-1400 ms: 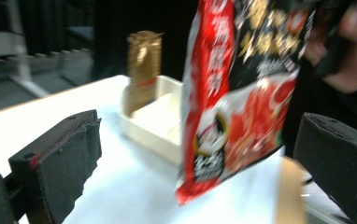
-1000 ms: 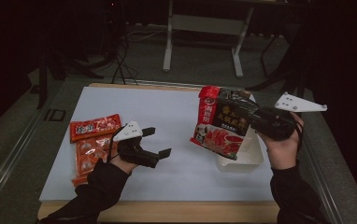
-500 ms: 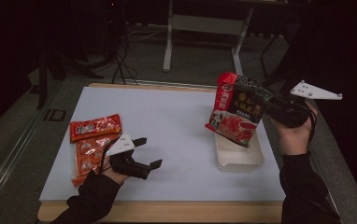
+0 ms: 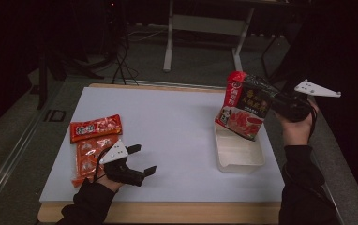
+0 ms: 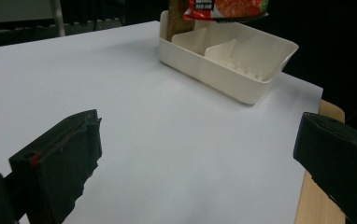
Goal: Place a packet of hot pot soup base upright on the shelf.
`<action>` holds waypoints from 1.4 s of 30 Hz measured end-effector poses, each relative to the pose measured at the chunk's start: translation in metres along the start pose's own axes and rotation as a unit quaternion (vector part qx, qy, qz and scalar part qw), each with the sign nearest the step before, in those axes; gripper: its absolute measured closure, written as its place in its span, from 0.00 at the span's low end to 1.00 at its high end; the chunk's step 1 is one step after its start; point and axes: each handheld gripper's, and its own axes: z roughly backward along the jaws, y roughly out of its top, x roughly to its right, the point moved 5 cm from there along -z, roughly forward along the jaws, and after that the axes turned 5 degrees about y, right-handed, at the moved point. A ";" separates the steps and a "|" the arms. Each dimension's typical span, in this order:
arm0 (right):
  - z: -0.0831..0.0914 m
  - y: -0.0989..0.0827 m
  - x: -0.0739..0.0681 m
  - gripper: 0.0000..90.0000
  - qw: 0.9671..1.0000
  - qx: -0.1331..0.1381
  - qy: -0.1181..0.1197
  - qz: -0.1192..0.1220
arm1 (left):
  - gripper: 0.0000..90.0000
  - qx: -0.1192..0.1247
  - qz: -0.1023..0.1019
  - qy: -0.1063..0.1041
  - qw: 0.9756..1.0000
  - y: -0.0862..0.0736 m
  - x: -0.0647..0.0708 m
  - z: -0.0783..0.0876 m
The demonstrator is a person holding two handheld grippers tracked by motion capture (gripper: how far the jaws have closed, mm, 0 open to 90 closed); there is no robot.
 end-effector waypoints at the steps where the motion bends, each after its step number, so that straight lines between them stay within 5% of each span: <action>1: -0.001 -0.002 0.002 0.86 1.000 -0.001 0.001 -0.001 | 0.02 0.001 0.000 0.001 1.000 0.000 0.000 0.000; 14: -0.023 -0.020 0.017 0.86 0.999 -0.041 0.001 0.008 | 0.02 0.000 0.012 -0.005 1.000 -0.004 0.000 -0.002; 22: -0.035 -0.033 0.016 0.85 0.997 -0.050 0.022 0.046 | 0.02 0.002 0.016 -0.010 1.000 -0.005 0.000 -0.002; 34: -0.045 -0.043 0.010 0.84 0.996 -0.061 0.055 0.044 | 0.02 -0.008 0.014 -0.012 1.000 -0.010 0.001 -0.005; 42: -0.046 -0.051 0.010 0.83 0.997 -0.054 0.053 0.027 | 0.02 -0.005 0.007 -0.011 1.000 -0.010 0.001 -0.005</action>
